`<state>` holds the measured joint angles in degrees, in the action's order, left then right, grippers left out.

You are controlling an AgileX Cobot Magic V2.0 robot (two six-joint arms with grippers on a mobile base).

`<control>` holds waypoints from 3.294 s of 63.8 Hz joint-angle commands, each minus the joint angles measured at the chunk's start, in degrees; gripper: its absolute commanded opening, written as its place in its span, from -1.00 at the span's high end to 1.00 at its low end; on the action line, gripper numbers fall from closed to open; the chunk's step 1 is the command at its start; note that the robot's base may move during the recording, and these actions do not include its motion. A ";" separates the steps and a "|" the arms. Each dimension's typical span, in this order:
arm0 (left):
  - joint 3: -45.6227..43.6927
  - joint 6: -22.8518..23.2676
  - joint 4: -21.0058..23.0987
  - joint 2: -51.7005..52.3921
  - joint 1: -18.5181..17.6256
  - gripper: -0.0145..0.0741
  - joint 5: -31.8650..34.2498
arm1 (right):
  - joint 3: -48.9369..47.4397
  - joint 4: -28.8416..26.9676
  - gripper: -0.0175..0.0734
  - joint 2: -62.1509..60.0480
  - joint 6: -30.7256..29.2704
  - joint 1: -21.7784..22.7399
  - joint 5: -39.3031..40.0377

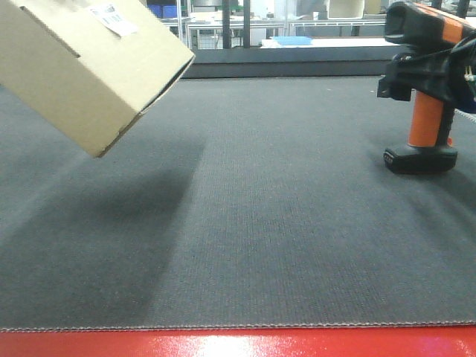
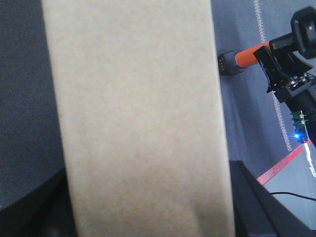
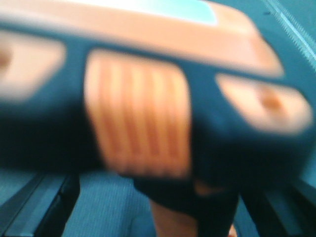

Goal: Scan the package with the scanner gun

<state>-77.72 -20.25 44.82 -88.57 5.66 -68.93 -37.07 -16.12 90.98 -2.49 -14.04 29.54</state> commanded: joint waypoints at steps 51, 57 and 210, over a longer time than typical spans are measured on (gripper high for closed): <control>-2.03 1.14 -7.67 0.71 -0.24 0.92 -0.22 | 2.08 -0.93 -0.64 -11.39 -3.07 0.25 -17.53; -4.18 3.66 -12.58 0.71 -0.24 0.92 -0.08 | 3.60 -0.93 -0.64 -14.15 -3.07 0.25 -18.39; 38.70 12.99 -46.62 49.44 -0.72 0.92 50.34 | 15.64 10.64 0.97 -61.68 -3.07 10.97 -37.63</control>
<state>-43.25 -7.52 -2.07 -43.61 5.20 -25.55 -23.24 -6.05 32.27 -5.20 -2.94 -9.83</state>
